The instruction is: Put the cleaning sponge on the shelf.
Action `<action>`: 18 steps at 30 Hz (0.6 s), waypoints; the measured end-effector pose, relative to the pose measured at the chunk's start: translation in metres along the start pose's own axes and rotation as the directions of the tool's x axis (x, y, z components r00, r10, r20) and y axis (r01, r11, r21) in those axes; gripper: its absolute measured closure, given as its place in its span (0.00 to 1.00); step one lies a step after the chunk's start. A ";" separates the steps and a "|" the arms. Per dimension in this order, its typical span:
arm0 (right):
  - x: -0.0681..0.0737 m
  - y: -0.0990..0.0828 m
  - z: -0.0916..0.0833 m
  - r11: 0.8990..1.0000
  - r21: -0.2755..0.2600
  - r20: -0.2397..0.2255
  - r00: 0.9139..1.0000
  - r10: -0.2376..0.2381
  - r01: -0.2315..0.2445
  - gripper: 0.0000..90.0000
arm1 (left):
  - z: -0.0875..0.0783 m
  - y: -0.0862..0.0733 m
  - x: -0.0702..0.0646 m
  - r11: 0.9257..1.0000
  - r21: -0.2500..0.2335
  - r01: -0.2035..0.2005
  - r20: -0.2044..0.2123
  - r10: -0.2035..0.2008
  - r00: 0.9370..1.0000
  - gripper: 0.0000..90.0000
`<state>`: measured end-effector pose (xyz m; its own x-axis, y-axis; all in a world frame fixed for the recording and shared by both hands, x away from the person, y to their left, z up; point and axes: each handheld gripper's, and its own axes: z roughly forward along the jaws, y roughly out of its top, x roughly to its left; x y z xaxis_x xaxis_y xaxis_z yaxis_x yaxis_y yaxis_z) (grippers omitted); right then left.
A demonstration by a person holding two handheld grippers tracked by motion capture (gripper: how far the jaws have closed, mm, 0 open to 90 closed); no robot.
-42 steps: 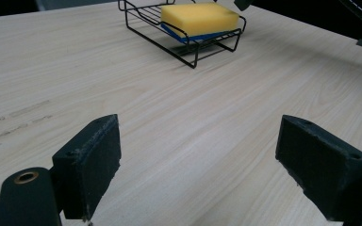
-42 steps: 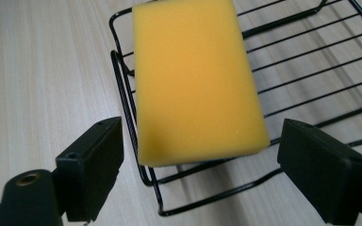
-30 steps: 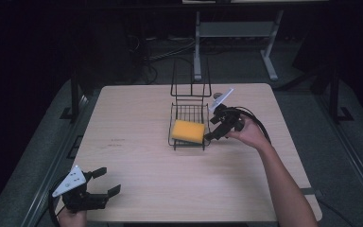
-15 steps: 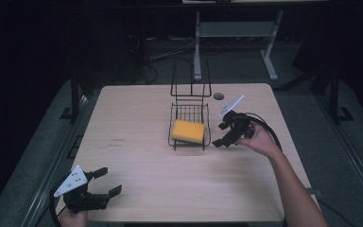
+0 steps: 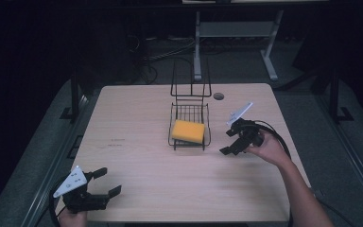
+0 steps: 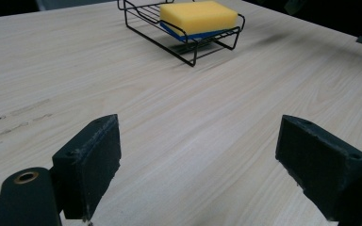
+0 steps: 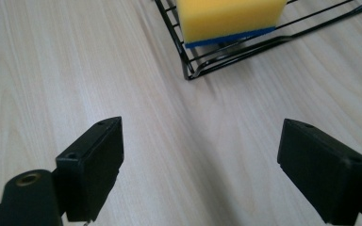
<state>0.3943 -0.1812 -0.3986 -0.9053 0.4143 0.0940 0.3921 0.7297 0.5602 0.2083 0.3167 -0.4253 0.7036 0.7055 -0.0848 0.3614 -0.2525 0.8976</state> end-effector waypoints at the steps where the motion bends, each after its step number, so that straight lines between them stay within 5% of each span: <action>1: 0.001 -0.002 -0.001 1.000 0.000 0.000 1.000 0.001 -0.001 0.16 | 0.000 0.000 0.000 1.000 0.000 0.000 0.000 0.000 1.000 0.16; 18: 0.012 -0.031 -0.006 1.000 0.016 0.004 1.000 0.025 -0.025 0.17 | 0.000 0.000 -0.001 1.000 0.000 -0.005 -0.003 0.005 1.000 0.16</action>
<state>0.3707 -0.2022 -0.4100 -0.8944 0.4348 0.1046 0.4173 0.7274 0.5448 0.2073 0.3158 -0.4251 0.7037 0.7061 -0.0789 0.3576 -0.2560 0.8981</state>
